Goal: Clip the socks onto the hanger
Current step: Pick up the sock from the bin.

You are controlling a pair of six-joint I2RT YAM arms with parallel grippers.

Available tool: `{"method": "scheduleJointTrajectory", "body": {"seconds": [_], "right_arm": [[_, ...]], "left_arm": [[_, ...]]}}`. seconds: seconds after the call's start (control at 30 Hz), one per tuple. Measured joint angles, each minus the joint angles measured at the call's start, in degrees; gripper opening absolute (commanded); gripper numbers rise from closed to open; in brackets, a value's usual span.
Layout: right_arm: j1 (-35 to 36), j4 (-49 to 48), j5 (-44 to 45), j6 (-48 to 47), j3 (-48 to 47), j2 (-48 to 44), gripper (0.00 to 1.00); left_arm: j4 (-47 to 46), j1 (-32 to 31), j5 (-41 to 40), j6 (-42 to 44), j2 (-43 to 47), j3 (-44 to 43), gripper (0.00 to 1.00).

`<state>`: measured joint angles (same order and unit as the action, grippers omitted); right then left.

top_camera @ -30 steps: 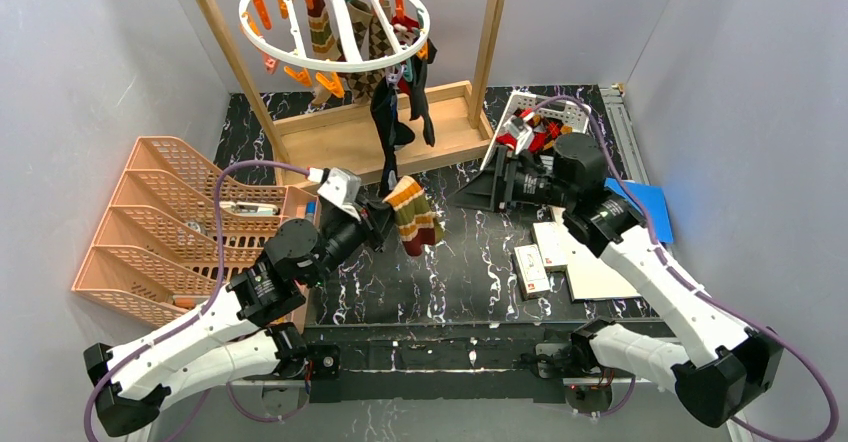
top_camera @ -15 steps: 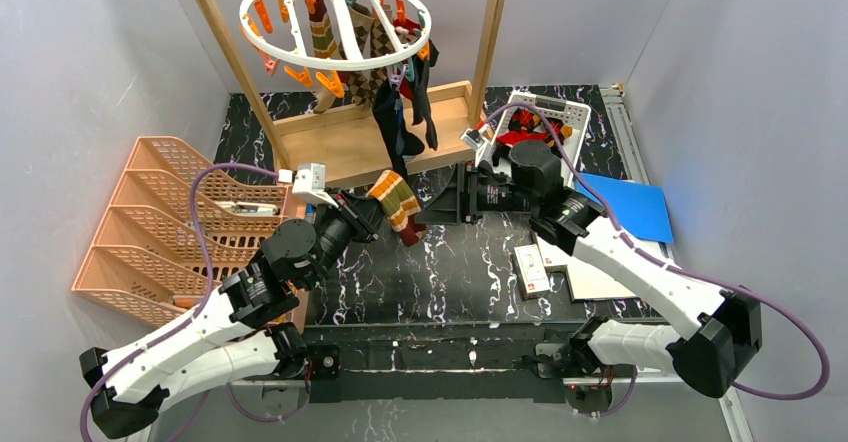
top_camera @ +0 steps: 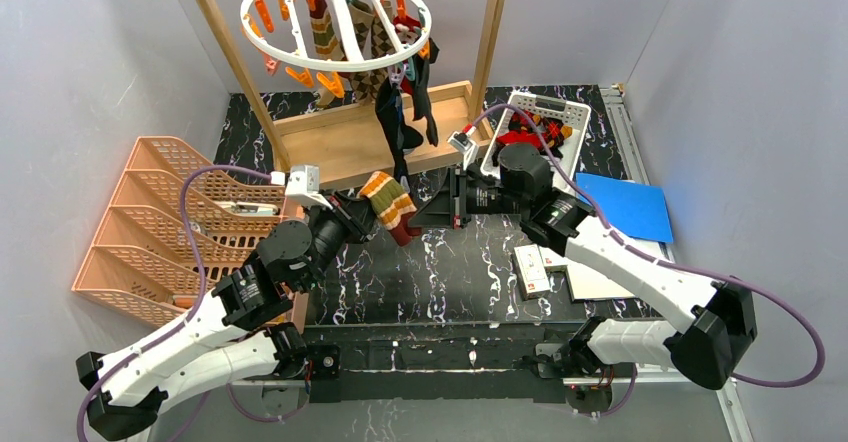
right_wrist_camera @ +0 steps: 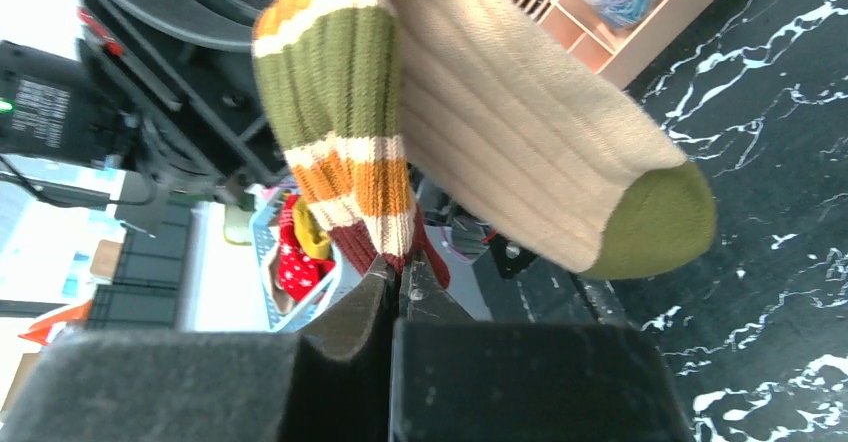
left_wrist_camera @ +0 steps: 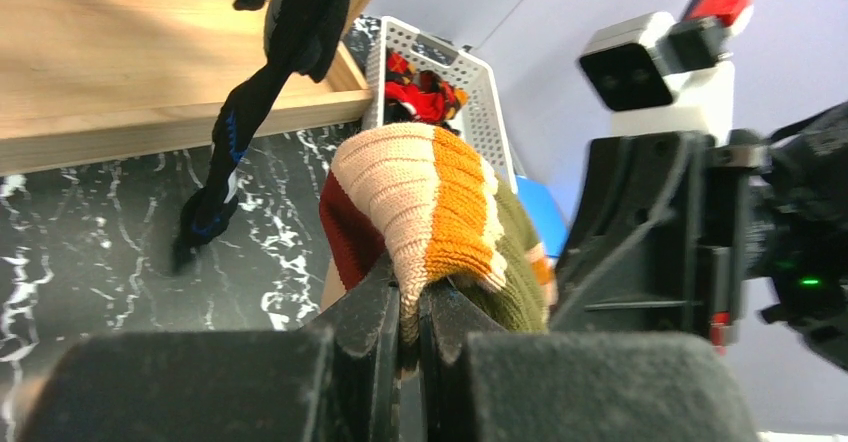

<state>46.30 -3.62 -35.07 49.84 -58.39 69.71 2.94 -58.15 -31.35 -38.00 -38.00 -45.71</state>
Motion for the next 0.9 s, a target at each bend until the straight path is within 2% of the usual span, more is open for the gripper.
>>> {"method": "scheduleJointTrajectory", "body": {"seconds": [0.07,0.17,0.23,0.33,0.5,0.67,0.9], "right_arm": [[0.0,0.7,0.17,0.76,-0.74,-0.81,0.01],[-0.02,3.32,0.42,1.33,-4.98,-1.16,0.01],[-0.04,5.57,0.61,1.51,-8.57,-1.16,0.01],[-0.07,10.14,1.79,1.57,-14.95,-1.09,0.01],[-0.57,17.33,4.11,0.94,-22.21,-0.74,0.01],[-1.68,23.19,5.33,0.26,-23.58,0.98,0.01],[-2.1,29.55,4.87,-2.08,-26.05,5.42,0.01]], "left_arm": [[0.76,0.0,-0.96,2.14,0.02,0.02,0.21],[1.6,0.0,-1.79,7.1,-0.02,0.26,0.62],[2.05,0.0,-2.12,11.17,-0.02,0.66,0.78],[2.38,0.0,-2.34,17.31,0.42,1.53,0.96],[0.15,0.0,-1.25,28.22,5.16,3.56,0.98],[-5.05,0.0,6.73,39.5,11.58,5.84,0.98],[-6.82,0.0,19.93,48.85,8.37,4.92,0.8]]}}
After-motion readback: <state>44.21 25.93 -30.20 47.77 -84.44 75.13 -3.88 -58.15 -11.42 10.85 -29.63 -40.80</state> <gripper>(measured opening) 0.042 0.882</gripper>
